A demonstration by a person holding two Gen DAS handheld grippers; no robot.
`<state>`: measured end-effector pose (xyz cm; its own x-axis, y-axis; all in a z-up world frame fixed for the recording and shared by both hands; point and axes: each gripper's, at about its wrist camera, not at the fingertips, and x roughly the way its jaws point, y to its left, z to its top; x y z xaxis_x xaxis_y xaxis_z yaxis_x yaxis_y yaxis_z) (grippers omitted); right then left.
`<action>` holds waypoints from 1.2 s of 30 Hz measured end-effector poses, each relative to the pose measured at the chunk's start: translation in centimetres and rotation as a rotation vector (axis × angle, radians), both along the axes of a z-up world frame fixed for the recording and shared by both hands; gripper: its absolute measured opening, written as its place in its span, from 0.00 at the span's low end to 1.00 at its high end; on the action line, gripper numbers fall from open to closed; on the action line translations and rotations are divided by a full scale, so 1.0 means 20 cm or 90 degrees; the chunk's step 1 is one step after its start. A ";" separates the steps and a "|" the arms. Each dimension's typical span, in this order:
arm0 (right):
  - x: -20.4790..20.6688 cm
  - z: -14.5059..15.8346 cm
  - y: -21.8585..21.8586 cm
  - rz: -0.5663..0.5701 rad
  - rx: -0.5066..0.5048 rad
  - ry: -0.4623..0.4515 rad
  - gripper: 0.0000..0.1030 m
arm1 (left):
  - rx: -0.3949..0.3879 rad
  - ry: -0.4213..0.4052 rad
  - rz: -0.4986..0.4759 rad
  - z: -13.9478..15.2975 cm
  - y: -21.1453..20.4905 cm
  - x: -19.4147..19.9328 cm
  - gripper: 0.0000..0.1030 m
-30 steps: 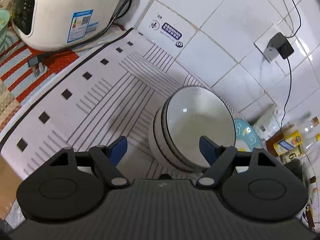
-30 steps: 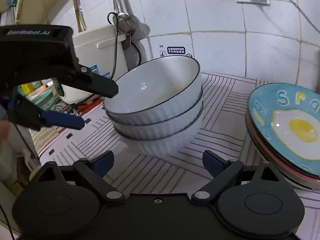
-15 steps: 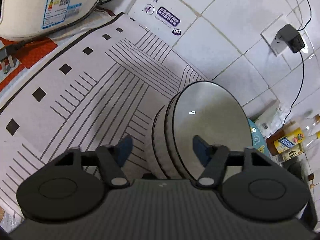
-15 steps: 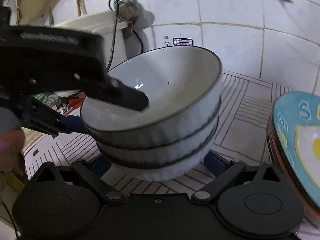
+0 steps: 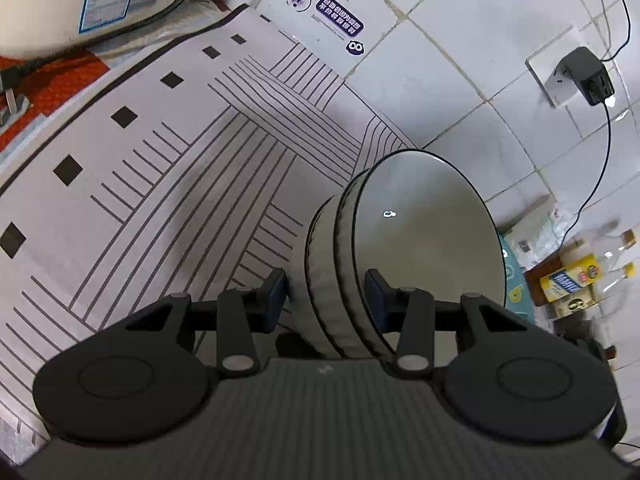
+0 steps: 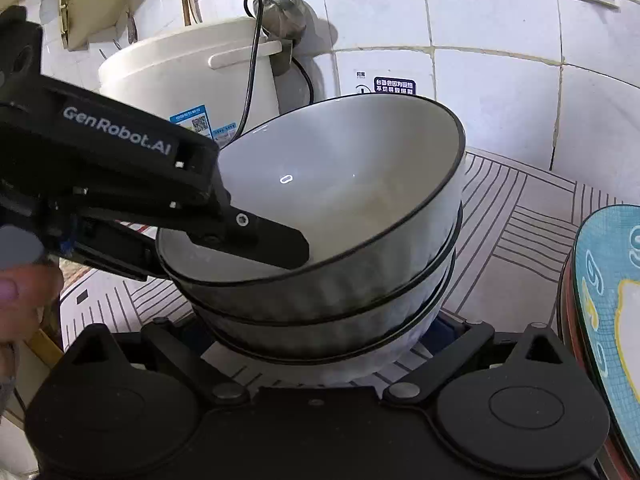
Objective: Organize plates and bowls
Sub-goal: 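Grip the white bowl stack rim with the left gripper while the right gripper grips its side, then carry the white bowl stack with both grippers over the blue egg plate stack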
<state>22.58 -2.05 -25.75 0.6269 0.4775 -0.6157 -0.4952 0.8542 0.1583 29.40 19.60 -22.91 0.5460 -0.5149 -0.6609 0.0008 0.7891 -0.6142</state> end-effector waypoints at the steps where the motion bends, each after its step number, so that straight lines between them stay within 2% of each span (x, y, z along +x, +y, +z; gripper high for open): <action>1: 0.00 0.00 0.00 0.000 -0.001 -0.002 0.98 | 0.002 0.000 -0.004 0.00 0.00 0.00 0.39; 4: -0.02 0.00 0.00 0.007 -0.006 -0.010 0.98 | 0.029 -0.015 -0.023 0.02 -0.02 -0.02 0.40; 11: -0.08 0.02 -0.02 -0.002 0.001 -0.019 0.98 | 0.035 -0.022 -0.056 0.04 -0.03 -0.05 0.40; 17: -0.14 0.07 -0.05 -0.024 0.013 -0.053 0.97 | 0.047 -0.046 -0.087 0.14 -0.08 -0.09 0.40; 26: -0.23 0.21 -0.17 -0.085 0.034 -0.092 0.97 | 0.063 -0.101 -0.135 0.32 -0.25 -0.15 0.41; 33: -0.27 0.29 -0.34 -0.115 0.030 -0.118 0.97 | 0.063 -0.114 -0.176 0.41 -0.45 -0.15 0.41; 36: -0.27 0.31 -0.42 -0.132 0.027 -0.125 0.97 | 0.060 -0.116 -0.198 0.41 -0.54 -0.13 0.41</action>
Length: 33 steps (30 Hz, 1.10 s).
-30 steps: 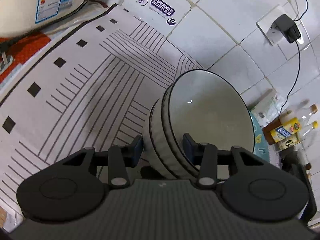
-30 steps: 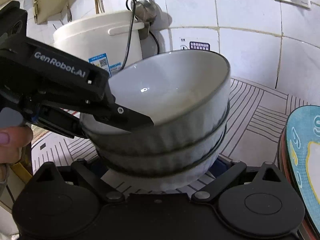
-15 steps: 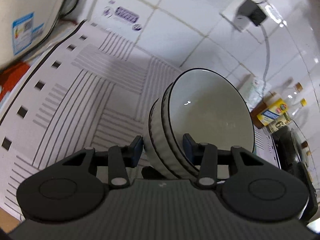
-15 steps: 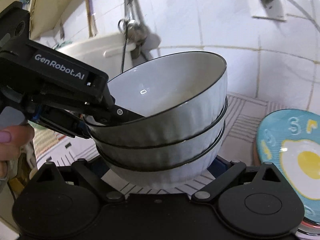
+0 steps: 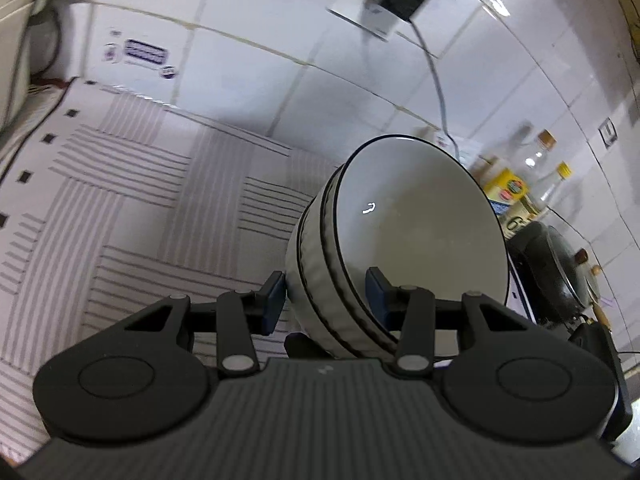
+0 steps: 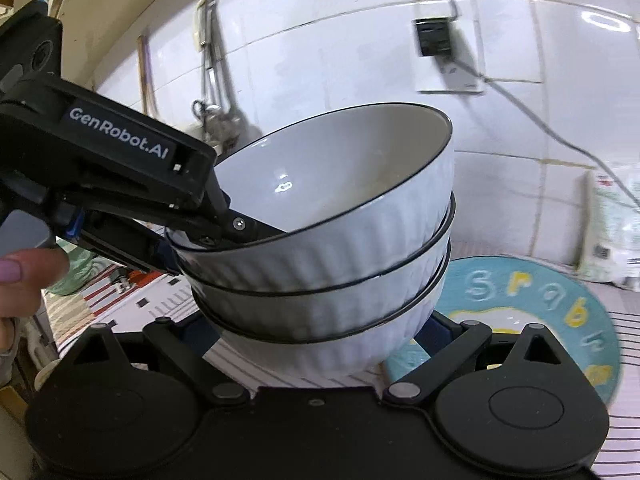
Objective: Organize plates and bowls
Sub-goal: 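Carry the white bowl stack with both grippers over the blue egg plate stack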
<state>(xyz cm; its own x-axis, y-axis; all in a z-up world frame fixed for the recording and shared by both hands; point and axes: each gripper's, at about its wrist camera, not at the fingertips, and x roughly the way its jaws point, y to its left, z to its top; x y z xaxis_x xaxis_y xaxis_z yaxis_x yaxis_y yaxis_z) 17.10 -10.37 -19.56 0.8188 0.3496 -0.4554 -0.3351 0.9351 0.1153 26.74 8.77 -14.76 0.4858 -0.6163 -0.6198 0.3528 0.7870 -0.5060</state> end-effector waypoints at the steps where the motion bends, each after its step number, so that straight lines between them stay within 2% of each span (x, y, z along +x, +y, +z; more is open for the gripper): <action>1: 0.00 0.00 -0.01 -0.006 -0.001 -0.001 0.97 | 0.000 -0.002 -0.008 0.00 -0.03 0.00 0.41; 7: 0.01 0.00 -0.15 -0.057 -0.008 -0.009 0.97 | -0.009 -0.002 -0.048 -0.06 -0.19 0.03 0.41; 12: 0.01 -0.03 -0.24 -0.081 -0.009 0.000 0.97 | 0.004 0.005 -0.077 -0.08 -0.28 0.07 0.41; 25: 0.07 -0.12 -0.36 -0.128 -0.001 0.031 0.97 | 0.013 0.023 -0.102 -0.19 -0.44 0.21 0.41; 33: 0.14 -0.17 -0.39 -0.136 0.008 0.048 0.97 | 0.037 0.019 -0.109 -0.22 -0.49 0.26 0.41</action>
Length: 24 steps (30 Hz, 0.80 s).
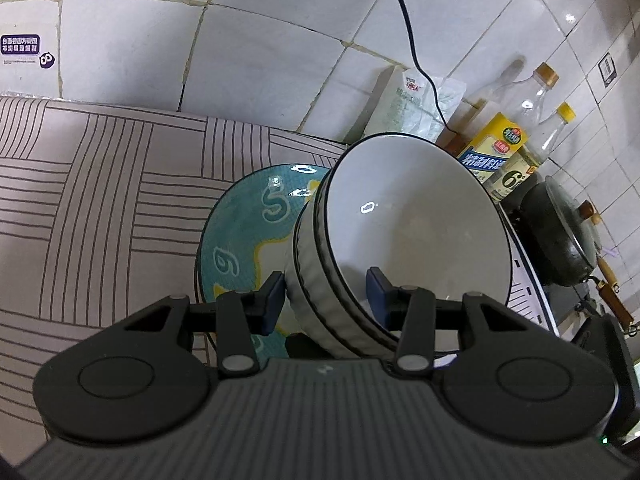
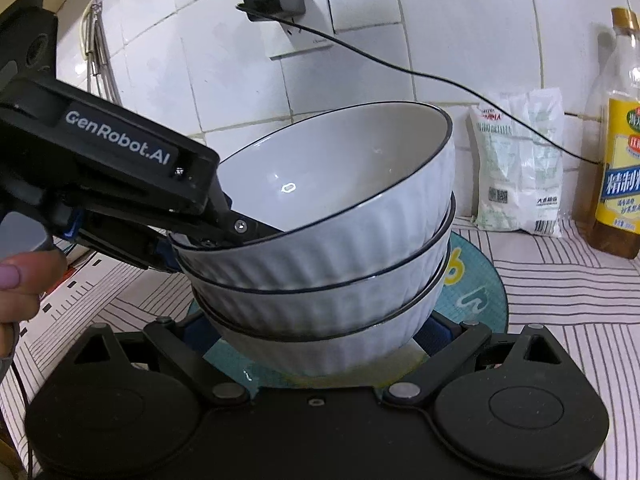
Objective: Organize plates and bowls
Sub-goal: 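Carry the white bowl stack with both grippers over the blue egg plate stack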
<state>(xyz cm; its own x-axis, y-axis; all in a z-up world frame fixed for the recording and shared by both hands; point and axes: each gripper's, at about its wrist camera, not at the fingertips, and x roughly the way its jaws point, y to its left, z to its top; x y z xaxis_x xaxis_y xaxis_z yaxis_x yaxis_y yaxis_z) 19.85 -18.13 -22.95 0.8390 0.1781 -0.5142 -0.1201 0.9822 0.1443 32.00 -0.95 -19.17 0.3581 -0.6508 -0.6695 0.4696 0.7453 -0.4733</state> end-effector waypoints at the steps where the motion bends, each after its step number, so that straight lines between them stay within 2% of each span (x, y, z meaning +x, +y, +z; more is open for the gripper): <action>1: 0.00 -0.01 0.00 -0.002 0.001 0.001 0.97 | 0.001 0.001 0.000 0.00 0.00 0.01 0.41; 16: 0.06 -0.03 0.00 -0.016 -0.010 0.028 0.97 | 0.010 0.008 0.008 -0.03 -0.02 0.04 0.42; 20: 0.08 -0.04 0.01 -0.016 -0.012 0.035 0.97 | 0.035 -0.010 0.009 -0.02 -0.05 0.02 0.42; 24: 0.10 -0.03 0.01 -0.021 -0.014 0.057 0.96 | 0.053 -0.001 0.022 0.01 -0.06 0.01 0.43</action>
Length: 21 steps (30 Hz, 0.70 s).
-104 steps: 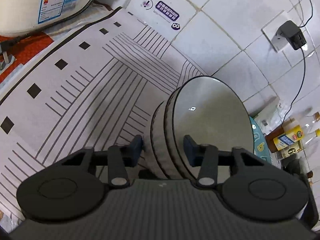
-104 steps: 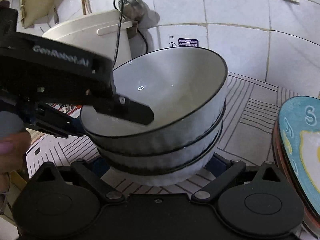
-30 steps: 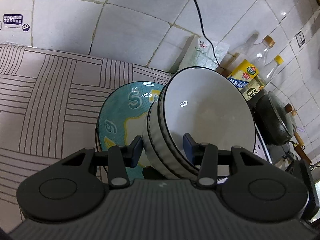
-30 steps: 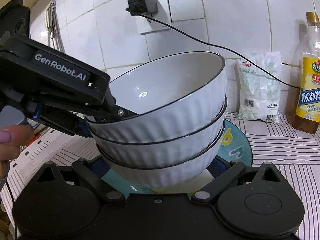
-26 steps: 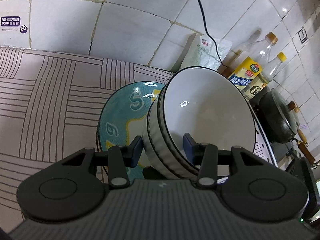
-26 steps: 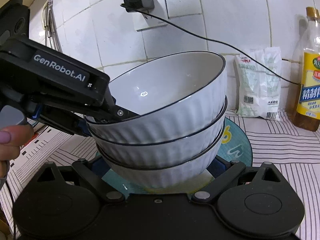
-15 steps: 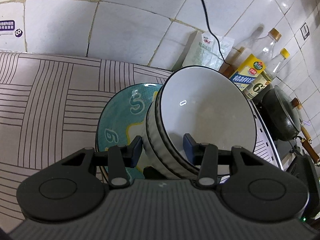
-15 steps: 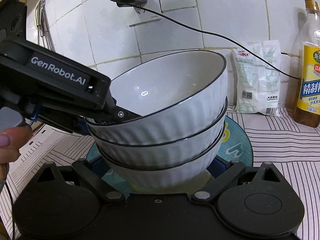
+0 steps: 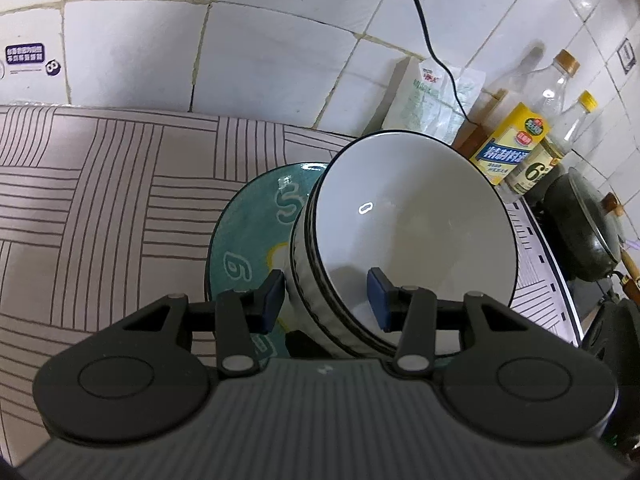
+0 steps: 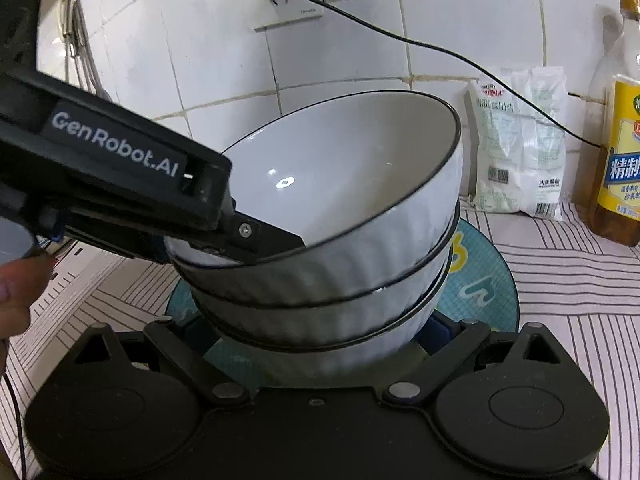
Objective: Organize plates and bowls
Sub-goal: 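Carry the white bowl stack with both grippers over the blue egg plate stack, then lower the bowl stack onto the blue egg plate and open both grippers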
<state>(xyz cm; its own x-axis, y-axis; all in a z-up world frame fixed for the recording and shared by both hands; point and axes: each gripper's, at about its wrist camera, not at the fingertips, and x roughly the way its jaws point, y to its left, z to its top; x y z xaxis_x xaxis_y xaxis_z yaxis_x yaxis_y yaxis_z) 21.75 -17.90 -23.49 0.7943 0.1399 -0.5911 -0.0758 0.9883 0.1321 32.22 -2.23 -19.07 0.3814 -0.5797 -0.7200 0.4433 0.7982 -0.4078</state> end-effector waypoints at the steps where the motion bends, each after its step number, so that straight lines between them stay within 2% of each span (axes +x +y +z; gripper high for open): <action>1: 0.01 0.01 0.00 -0.003 0.000 0.010 0.96 | 0.005 0.002 0.009 0.00 0.00 0.00 0.43; 8: -0.03 0.08 0.02 -0.025 -0.012 0.048 0.96 | 0.038 -0.021 0.055 0.10 0.05 -0.09 0.47; 15: -0.21 0.17 0.03 -0.005 -0.010 0.070 0.96 | 0.083 -0.119 0.038 0.25 0.07 -0.30 0.54; 21: -0.32 0.22 0.04 -0.020 -0.017 0.070 0.96 | 0.121 -0.159 0.035 0.37 0.08 -0.49 0.58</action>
